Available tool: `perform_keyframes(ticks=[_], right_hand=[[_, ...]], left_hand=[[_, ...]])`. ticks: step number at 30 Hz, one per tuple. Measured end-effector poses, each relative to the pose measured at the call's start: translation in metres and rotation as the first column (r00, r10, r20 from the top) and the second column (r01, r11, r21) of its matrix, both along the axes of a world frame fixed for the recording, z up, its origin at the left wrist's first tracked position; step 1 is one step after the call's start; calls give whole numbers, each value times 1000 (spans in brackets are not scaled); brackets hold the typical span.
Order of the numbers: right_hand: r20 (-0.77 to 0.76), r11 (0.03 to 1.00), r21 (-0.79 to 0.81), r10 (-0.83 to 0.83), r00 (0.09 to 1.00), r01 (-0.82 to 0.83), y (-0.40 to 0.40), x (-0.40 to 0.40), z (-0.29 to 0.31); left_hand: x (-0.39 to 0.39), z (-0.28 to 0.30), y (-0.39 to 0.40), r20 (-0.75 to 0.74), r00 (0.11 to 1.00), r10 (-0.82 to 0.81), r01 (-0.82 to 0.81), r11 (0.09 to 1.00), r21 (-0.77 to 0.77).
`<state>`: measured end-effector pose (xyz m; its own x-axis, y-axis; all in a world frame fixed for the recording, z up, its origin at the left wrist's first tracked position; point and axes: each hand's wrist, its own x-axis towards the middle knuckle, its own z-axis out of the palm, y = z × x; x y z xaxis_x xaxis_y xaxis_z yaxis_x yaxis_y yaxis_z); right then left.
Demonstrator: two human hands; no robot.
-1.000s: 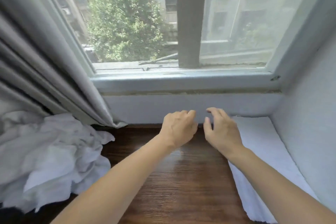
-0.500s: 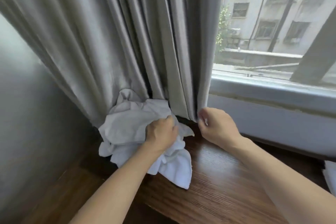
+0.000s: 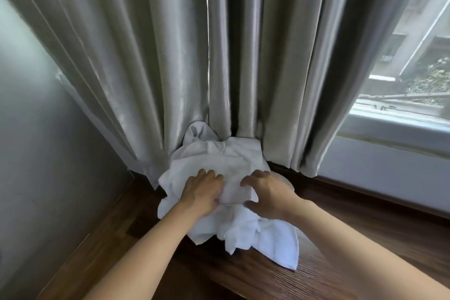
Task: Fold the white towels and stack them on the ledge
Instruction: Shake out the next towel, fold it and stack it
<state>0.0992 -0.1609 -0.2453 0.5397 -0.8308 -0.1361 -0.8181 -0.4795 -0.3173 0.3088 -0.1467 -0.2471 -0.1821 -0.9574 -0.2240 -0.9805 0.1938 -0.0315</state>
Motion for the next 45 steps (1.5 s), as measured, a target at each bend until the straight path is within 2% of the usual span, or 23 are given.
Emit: perform_keyframes(ticks=[2,4,6,8,10,13,17,21,24,29,31,35,37,40,41,42,44,45], right_hand=[[-97,996,-39,75,992,-79,-2,7,-7],[-153,987,-91,118,981,-133,-4,10,-13],[-174,974,-135,155,972,-180,-5,10,-17],[-163,964,-174,172,972,-199,-8,9,-17],[-81,969,-197,138,987,-151,-12,8,-14],[188,984,-177,18,982,16,-25,11,2],[494,953,-157,-151,856,259,-43,20,68],[672,879,-179,-220,707,443,-62,16,154],[744,812,-266,-170,646,519,-70,0,209],[785,718,-392,-64,616,575,-70,-35,279],[783,679,-444,-22,621,584,-63,-53,303],[754,592,-536,14,657,602,-43,-103,340],[740,562,-558,4,673,610,-31,-128,356],[747,548,-558,4,665,623,-11,-161,380],[747,549,-560,11,665,620,-4,-169,388],[744,557,-566,28,668,607,1,-176,394],[708,584,-595,56,704,552,8,-185,404],[669,588,-622,58,741,516,11,-187,407]], left_hand=[[7,-2,1,-17,999,-47,47,999,-20],[10,-6,3,-26,997,-66,67,998,23],[11,-11,6,14,996,-87,87,996,11],[11,-15,10,14,994,-108,108,992,-66],[14,-15,11,-62,992,-109,99,985,-141],[20,-3,3,-228,970,-83,29,972,-233],[17,43,-23,-462,885,-55,-145,911,-385],[20,95,-50,-368,930,-11,-143,909,-391],[15,127,-60,-493,869,32,-241,898,-367],[-22,184,-68,-633,756,-167,-207,857,-473],[-41,207,-68,-605,767,-213,-159,851,-501],[-68,230,-65,-486,862,-146,-106,885,-454],[-80,236,-61,-486,865,-126,-115,893,-435],[-111,258,-54,-507,848,-153,-139,859,-493],[-127,270,-50,-576,796,-189,-144,864,-482],[-146,285,-45,-684,692,-230,-125,895,-427],[-186,315,-28,-899,328,-290,50,956,-290],[-205,328,-22,-934,176,-310,122,949,-291]])
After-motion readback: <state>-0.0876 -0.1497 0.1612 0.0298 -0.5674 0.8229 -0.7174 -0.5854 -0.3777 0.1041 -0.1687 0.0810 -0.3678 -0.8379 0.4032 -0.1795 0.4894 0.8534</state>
